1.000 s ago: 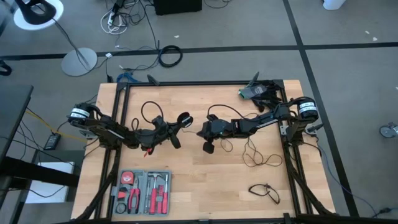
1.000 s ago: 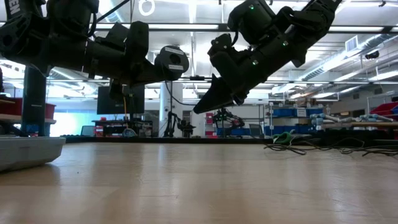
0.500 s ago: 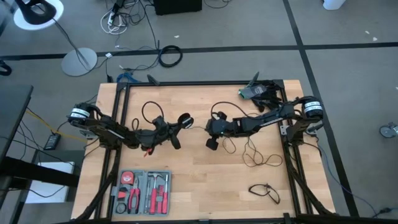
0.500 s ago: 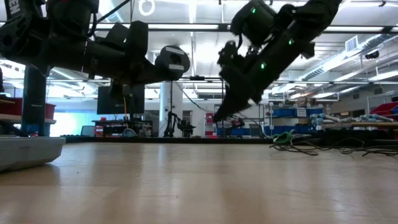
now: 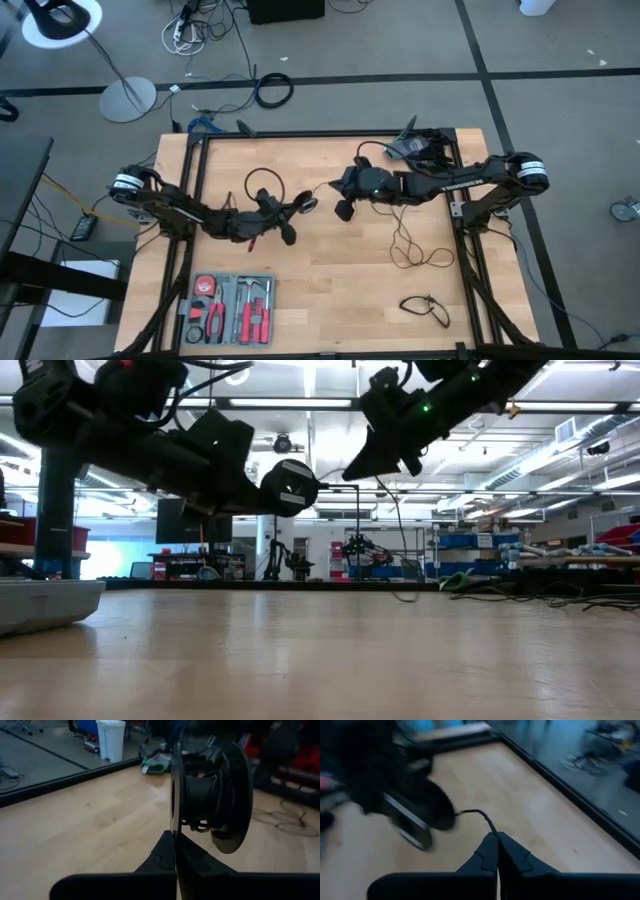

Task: Coil cords
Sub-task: Coil the black wire onto the spool

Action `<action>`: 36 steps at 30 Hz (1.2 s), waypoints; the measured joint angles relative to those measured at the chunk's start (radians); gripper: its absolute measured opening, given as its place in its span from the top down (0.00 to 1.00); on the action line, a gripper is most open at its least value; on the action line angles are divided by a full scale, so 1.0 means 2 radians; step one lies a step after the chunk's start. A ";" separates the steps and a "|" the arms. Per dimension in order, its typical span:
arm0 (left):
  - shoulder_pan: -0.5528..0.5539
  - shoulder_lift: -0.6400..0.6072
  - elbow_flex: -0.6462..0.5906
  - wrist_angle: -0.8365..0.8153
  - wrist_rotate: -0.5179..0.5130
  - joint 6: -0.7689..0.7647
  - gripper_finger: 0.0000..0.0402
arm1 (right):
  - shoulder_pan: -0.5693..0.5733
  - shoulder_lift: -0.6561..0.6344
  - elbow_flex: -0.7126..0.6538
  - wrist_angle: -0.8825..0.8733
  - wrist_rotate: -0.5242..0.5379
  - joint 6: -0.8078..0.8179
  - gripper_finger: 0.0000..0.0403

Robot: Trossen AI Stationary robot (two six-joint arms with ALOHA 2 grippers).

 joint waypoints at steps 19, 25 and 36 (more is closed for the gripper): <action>0.039 0.000 0.071 -0.099 -0.013 -0.001 1.00 | 0.038 0.103 0.053 0.118 -0.061 -0.035 1.00; 0.039 0.000 0.072 -0.084 -0.012 -0.001 1.00 | 0.039 0.140 0.099 0.044 -0.071 -0.034 1.00; 0.039 0.000 0.040 0.022 -0.012 0.000 1.00 | 0.041 0.141 0.100 -0.098 -0.057 0.001 0.96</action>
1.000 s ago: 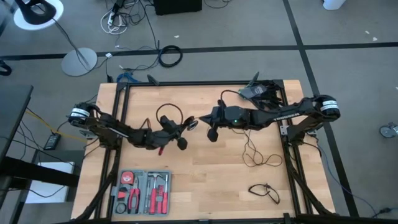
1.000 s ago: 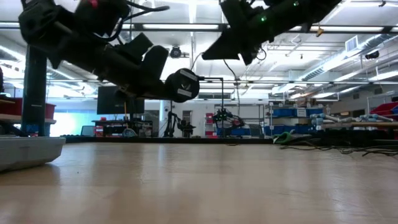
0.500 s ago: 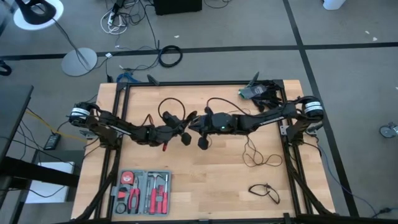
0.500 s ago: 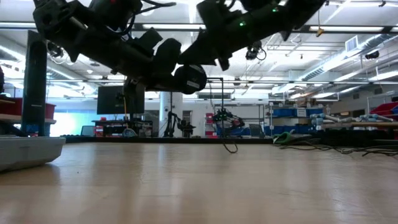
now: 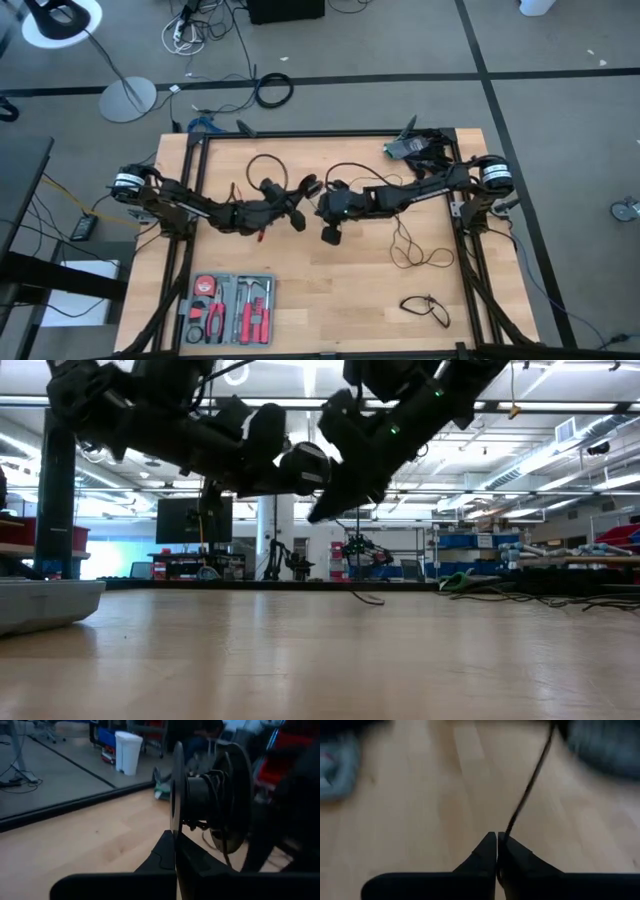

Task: Coil cords
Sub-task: Coil the black wire onto the spool

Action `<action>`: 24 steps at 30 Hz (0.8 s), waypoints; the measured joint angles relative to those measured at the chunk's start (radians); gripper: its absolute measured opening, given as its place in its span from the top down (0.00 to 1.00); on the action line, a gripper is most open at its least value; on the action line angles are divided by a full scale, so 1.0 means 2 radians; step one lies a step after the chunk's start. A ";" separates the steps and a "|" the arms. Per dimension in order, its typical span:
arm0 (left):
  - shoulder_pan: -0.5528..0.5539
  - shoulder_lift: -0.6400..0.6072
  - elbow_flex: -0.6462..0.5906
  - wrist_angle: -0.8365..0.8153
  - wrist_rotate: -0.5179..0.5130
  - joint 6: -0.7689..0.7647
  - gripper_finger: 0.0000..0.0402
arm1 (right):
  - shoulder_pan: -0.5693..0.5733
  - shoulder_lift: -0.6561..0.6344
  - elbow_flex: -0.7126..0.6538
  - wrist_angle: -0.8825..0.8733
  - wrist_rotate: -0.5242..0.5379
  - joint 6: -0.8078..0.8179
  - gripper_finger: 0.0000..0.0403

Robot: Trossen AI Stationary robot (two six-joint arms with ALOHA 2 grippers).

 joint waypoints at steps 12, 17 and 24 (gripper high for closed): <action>-0.007 0.000 -0.100 0.136 0.001 -0.056 1.00 | 0.007 -0.002 -0.001 -0.090 0.011 0.010 0.93; -0.011 0.000 -0.110 0.153 -0.001 -0.053 1.00 | 0.016 -0.013 -0.030 -0.077 0.011 0.006 0.94; -0.011 0.000 -0.115 0.157 -0.003 -0.053 1.00 | 0.017 -0.099 -0.168 0.130 0.008 0.018 0.94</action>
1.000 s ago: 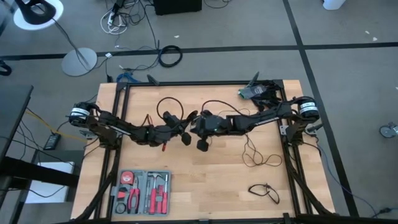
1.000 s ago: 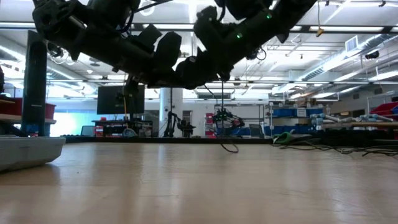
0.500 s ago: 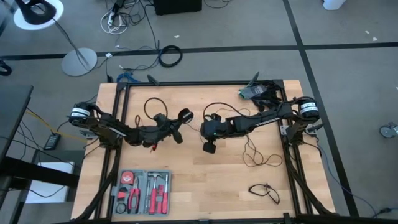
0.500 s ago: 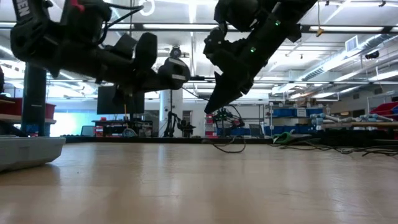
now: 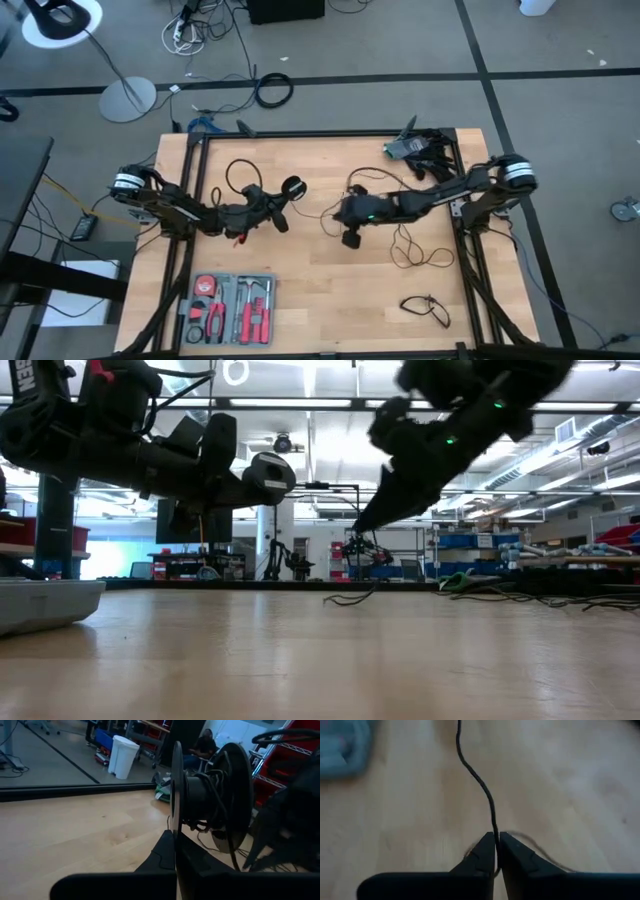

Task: Coil cords
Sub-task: Coil the black wire onto the spool

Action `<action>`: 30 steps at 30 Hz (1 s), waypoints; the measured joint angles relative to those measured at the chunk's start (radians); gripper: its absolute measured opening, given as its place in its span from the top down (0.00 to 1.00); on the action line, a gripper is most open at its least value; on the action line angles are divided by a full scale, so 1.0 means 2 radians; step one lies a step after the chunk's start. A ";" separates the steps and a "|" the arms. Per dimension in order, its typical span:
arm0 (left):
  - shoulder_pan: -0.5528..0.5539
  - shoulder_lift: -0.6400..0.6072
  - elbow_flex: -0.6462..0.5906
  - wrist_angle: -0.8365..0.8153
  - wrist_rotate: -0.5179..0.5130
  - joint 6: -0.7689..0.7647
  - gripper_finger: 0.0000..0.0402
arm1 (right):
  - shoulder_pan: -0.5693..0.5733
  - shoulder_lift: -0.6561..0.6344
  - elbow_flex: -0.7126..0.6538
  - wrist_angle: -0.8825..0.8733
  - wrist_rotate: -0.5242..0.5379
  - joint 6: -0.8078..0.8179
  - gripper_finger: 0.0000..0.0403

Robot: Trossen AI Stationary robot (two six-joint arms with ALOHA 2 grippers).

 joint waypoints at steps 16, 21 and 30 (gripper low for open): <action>0.000 0.000 0.000 0.003 0.001 0.013 1.00 | -0.002 0.033 -0.055 0.236 0.000 -0.010 0.82; 0.000 0.000 0.000 0.002 0.005 0.013 1.00 | -0.002 0.034 -0.034 0.222 -0.005 -0.047 0.74; 0.000 0.000 0.000 0.002 0.006 0.014 1.00 | -0.012 0.034 0.011 0.150 0.004 -0.132 0.67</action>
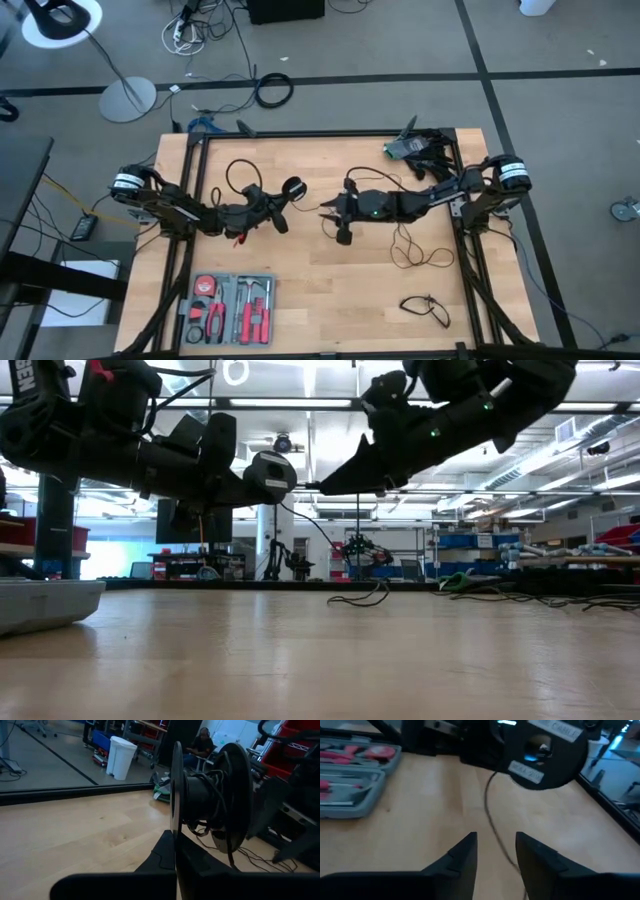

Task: Coil cords
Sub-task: Coil the black wire onto the spool

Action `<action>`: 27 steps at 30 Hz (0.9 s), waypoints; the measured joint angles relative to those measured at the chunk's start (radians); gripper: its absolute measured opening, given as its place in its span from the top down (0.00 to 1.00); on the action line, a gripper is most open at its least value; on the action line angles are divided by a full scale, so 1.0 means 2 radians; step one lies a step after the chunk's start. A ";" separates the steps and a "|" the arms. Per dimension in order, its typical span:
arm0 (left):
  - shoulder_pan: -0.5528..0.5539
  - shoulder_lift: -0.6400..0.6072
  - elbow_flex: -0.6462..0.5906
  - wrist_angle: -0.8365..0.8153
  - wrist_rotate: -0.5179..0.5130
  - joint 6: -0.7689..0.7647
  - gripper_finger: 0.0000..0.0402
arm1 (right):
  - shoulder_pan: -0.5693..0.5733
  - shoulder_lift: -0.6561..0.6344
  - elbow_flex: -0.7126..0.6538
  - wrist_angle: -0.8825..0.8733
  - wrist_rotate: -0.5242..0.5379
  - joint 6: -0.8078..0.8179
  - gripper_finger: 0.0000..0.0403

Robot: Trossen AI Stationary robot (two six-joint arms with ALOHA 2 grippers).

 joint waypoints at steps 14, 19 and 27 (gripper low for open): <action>0.000 0.000 0.009 0.000 0.002 0.000 1.00 | -0.017 0.034 0.012 -0.003 -0.029 0.017 0.68; 0.000 0.000 0.009 0.000 0.002 0.000 1.00 | -0.021 0.034 0.011 0.001 -0.022 0.011 0.69; 0.000 0.000 0.023 0.000 0.014 0.015 1.00 | -0.022 0.034 0.011 -0.008 -0.021 0.005 0.71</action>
